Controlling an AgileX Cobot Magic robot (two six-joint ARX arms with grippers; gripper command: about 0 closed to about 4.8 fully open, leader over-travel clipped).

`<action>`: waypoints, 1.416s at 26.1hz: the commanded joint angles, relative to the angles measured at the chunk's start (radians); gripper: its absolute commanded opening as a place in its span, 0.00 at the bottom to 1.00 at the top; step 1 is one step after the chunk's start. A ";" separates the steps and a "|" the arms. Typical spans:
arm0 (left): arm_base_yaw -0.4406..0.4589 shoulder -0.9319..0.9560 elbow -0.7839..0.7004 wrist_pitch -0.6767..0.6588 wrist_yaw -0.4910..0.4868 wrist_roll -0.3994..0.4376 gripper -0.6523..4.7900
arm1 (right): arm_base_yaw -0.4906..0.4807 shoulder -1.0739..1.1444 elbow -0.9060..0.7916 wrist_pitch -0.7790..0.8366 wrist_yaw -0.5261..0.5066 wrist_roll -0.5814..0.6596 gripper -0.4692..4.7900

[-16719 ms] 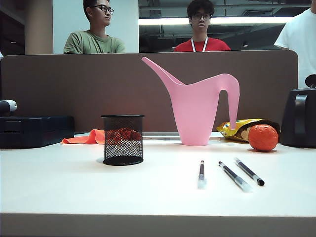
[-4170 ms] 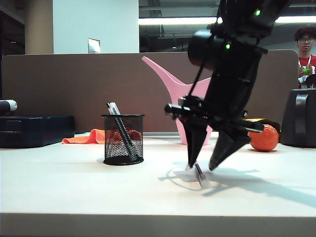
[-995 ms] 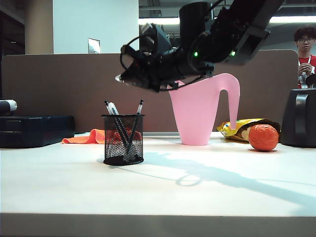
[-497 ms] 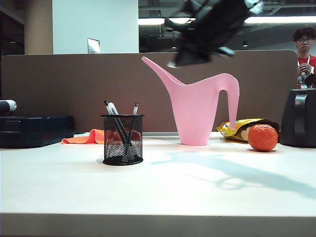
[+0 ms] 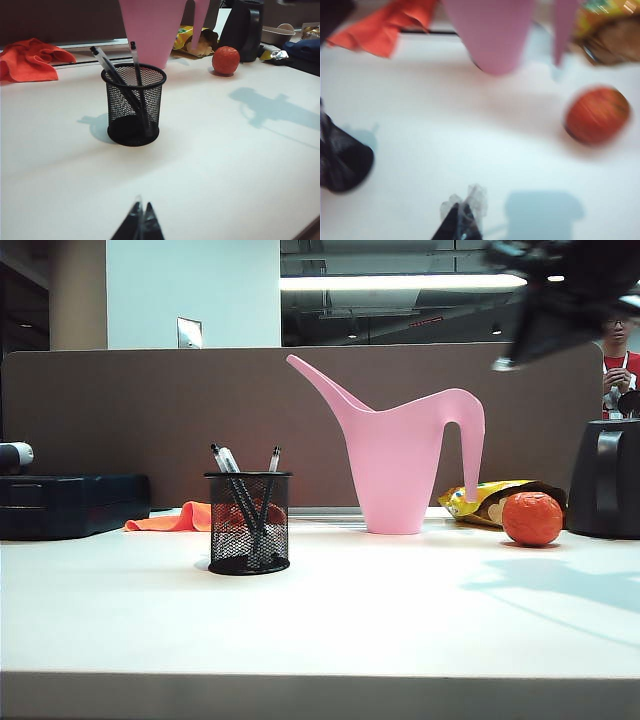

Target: Pick up a few water-based pens and put them in the pen basket.

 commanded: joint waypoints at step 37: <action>0.002 0.000 -0.005 0.137 -0.511 -0.044 0.11 | -0.164 -1.235 -0.856 0.038 0.140 -0.031 0.08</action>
